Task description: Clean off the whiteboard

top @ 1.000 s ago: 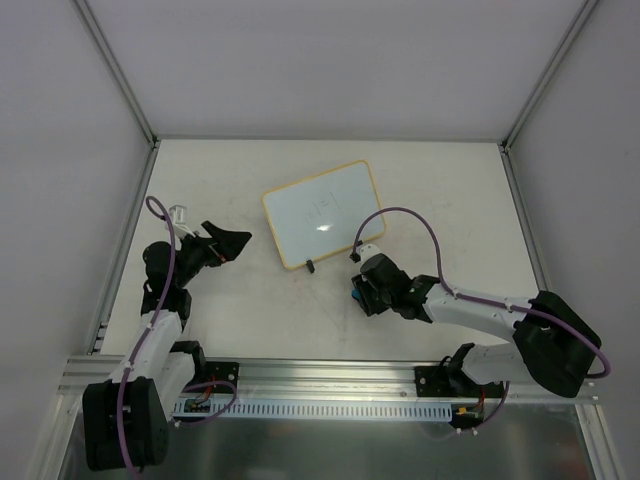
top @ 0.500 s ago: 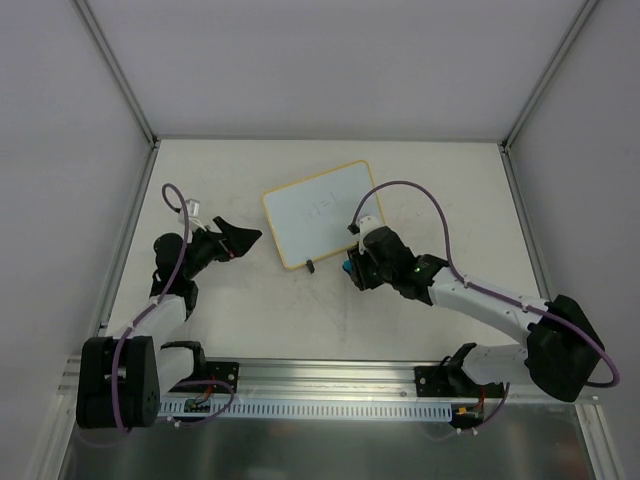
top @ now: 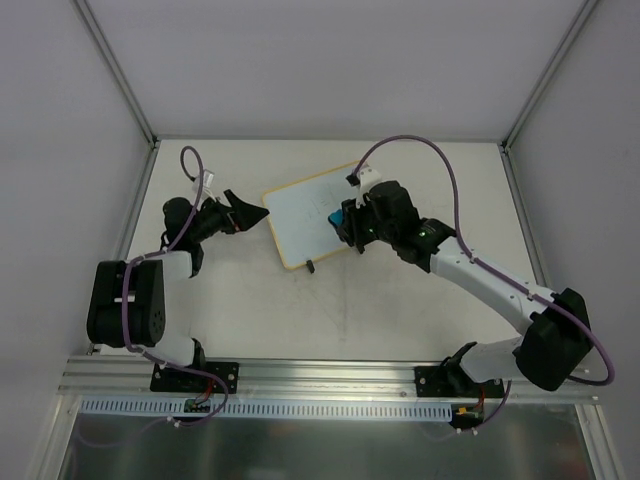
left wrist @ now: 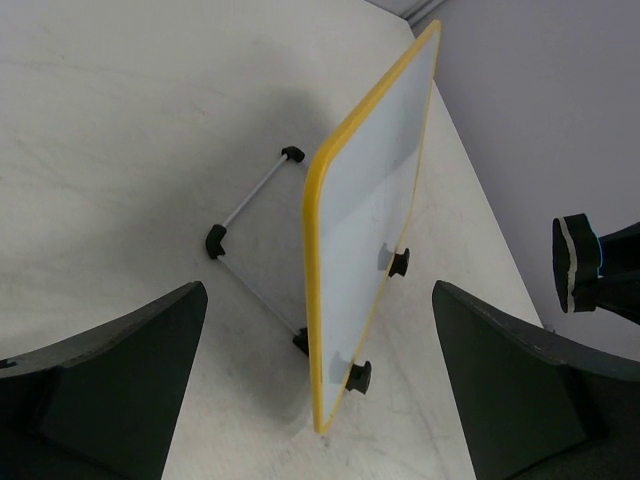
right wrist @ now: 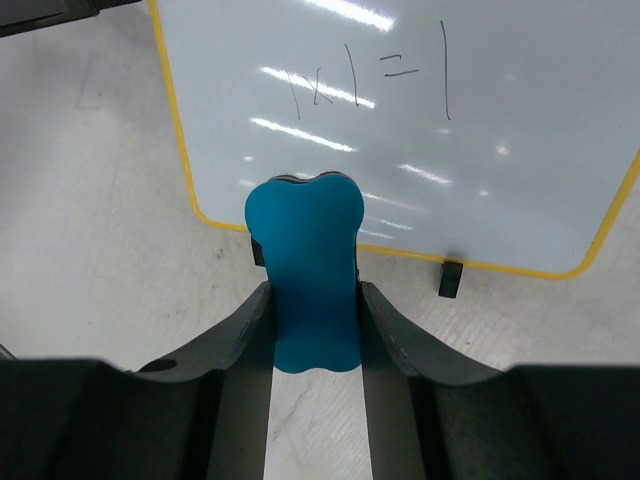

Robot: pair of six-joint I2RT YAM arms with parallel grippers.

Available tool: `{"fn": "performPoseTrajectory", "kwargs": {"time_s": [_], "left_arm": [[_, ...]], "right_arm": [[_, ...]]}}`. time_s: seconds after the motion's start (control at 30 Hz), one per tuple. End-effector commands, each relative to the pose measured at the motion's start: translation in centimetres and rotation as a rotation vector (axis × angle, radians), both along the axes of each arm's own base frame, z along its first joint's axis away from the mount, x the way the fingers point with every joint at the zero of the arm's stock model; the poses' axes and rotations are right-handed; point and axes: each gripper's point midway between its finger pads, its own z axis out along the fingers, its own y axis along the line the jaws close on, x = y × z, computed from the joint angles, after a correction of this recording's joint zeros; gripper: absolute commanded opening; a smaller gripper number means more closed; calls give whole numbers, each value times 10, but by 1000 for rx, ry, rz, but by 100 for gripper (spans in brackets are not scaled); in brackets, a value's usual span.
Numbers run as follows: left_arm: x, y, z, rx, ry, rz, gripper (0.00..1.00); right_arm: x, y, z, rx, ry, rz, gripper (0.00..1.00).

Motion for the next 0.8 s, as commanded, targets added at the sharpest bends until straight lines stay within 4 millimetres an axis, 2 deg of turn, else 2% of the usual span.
{"fn": "performPoseTrajectory", "kwargs": {"time_s": [0.0, 0.13, 0.3, 0.33, 0.4, 0.5, 0.7, 0.77], "left_arm": [[14, -14, 28, 20, -165, -123, 97], [25, -19, 36, -1, -213, -167, 95], [37, -21, 30, -16, -189, -187, 88], [39, -21, 32, -19, -194, -196, 83], [41, -23, 28, -33, -184, -209, 82], [45, -26, 26, -54, -170, -235, 69], [46, -29, 22, -88, -153, -263, 51], [46, -29, 22, -86, -150, -266, 48]], "right_arm": [[14, 13, 19, 25, -38, 40, 0], [27, 19, 19, 26, -49, 34, 0], [45, 29, 19, 54, -86, 23, 0], [49, 33, 16, 54, -84, 28, 0], [54, 39, 17, 67, -95, 37, 0], [63, 47, 13, 64, -104, 47, 0], [75, 59, 7, 84, -158, 69, 0], [77, 61, 7, 90, -175, 71, 0]]}}
